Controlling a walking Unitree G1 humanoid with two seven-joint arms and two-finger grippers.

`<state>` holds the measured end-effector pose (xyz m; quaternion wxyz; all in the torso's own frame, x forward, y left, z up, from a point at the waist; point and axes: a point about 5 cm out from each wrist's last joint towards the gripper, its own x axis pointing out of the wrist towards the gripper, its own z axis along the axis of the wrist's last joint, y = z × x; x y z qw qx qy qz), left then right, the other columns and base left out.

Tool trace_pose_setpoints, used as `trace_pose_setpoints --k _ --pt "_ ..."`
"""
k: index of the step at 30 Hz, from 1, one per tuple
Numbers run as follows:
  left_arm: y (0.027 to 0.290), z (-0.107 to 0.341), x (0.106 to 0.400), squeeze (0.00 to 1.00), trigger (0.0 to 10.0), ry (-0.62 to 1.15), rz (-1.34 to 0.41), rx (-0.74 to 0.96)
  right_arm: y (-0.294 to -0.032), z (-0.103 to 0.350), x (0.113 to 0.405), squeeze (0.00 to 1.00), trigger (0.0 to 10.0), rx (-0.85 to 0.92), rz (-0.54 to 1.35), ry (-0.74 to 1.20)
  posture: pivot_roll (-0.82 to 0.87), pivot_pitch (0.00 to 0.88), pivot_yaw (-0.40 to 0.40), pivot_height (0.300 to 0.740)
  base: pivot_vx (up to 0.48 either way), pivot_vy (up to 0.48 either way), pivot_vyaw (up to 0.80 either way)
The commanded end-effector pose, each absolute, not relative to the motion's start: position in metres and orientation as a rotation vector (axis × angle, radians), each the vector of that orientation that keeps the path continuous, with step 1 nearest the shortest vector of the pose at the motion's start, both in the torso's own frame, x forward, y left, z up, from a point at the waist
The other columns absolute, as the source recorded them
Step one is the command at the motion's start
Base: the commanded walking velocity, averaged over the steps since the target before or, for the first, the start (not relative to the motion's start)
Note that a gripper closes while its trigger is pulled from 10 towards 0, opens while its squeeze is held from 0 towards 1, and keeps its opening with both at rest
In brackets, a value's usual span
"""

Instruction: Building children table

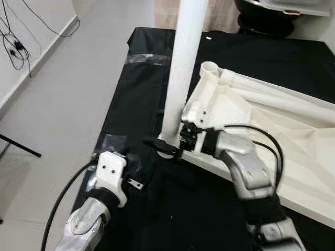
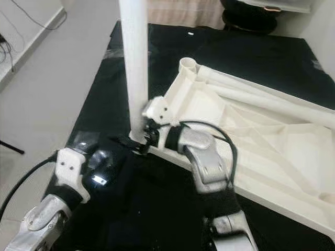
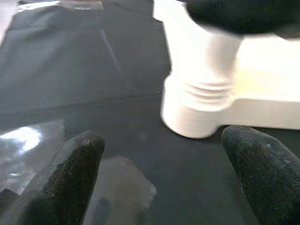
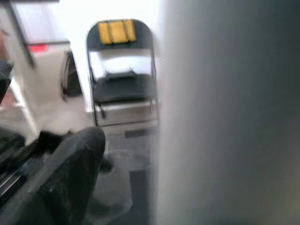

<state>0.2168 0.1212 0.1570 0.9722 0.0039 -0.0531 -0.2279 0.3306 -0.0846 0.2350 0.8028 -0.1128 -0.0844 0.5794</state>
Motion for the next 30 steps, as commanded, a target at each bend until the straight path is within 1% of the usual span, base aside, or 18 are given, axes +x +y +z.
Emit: trace_pose_setpoints --k 1,3,8,11,12,14,15,16,17,18,26,30 --pt "0.120 0.155 0.213 0.00 10.0 -0.088 -0.460 0.010 -0.083 0.235 0.332 0.00 10.0 -0.237 1.287 -0.193 0.15 0.282 -0.083 0.740 0.000 0.000 0.00" --pt "0.119 0.155 0.209 0.00 10.0 -0.087 -0.461 0.012 -0.082 0.243 0.341 0.00 10.0 -0.238 1.327 -0.198 0.16 0.291 -0.083 0.740 0.000 0.000 0.00" --pt "0.119 0.156 0.203 0.00 10.0 -0.082 -0.464 0.014 -0.080 0.253 0.348 0.00 10.0 -0.198 1.393 -0.203 0.18 0.316 -0.085 0.740 0.000 0.000 0.00" --pt "0.118 0.157 0.196 0.00 10.0 -0.072 -0.470 0.016 -0.082 0.265 0.354 0.00 10.0 -0.143 1.519 -0.218 0.20 0.334 -0.084 0.740 0.000 0.000 0.00" --pt "0.119 0.157 0.194 0.00 10.0 -0.069 -0.470 0.016 -0.082 0.267 0.355 0.00 8.9 -0.137 1.552 -0.221 0.21 0.341 -0.082 0.740 0.000 0.000 0.00" --pt "0.119 0.157 0.192 0.00 10.0 -0.067 -0.470 0.015 -0.082 0.268 0.355 0.00 8.9 -0.136 1.570 -0.222 0.21 0.341 -0.082 0.740 0.000 0.000 0.00" --pt "0.119 0.158 0.190 0.00 10.0 -0.064 -0.470 0.015 -0.082 0.270 0.355 0.00 6.5 -0.134 1.591 -0.222 0.22 0.353 -0.080 0.740 0.000 0.000 0.00" --pt "0.120 0.158 0.188 0.00 10.0 -0.061 -0.470 0.014 -0.083 0.271 0.356 0.00 1.2 -0.142 1.623 -0.222 0.22 0.360 -0.078 0.740 0.000 0.000 0.00" --pt "0.120 0.158 0.188 0.00 10.0 -0.061 -0.470 0.014 -0.083 0.271 0.356 0.00 1.2 -0.142 1.623 -0.222 0.22 0.360 -0.078 0.740 0.000 0.000 0.00" --pt "0.120 0.158 0.185 0.00 10.0 -0.057 -0.471 0.013 -0.084 0.273 0.356 0.00 0.0 -0.145 1.647 -0.221 0.22 0.365 -0.078 0.740 0.000 0.000 0.00" --pt "0.122 0.160 0.180 0.00 10.0 -0.047 -0.473 0.009 -0.088 0.279 0.359 0.00 0.0 -0.137 1.684 -0.253 0.23 0.373 -0.074 0.740 0.000 0.000 0.00" --pt "0.122 0.159 0.182 0.00 10.0 -0.044 -0.474 0.008 -0.092 0.275 0.357 0.00 0.0 -0.151 1.681 -0.275 0.21 0.358 -0.072 0.740 0.000 0.000 0.00"
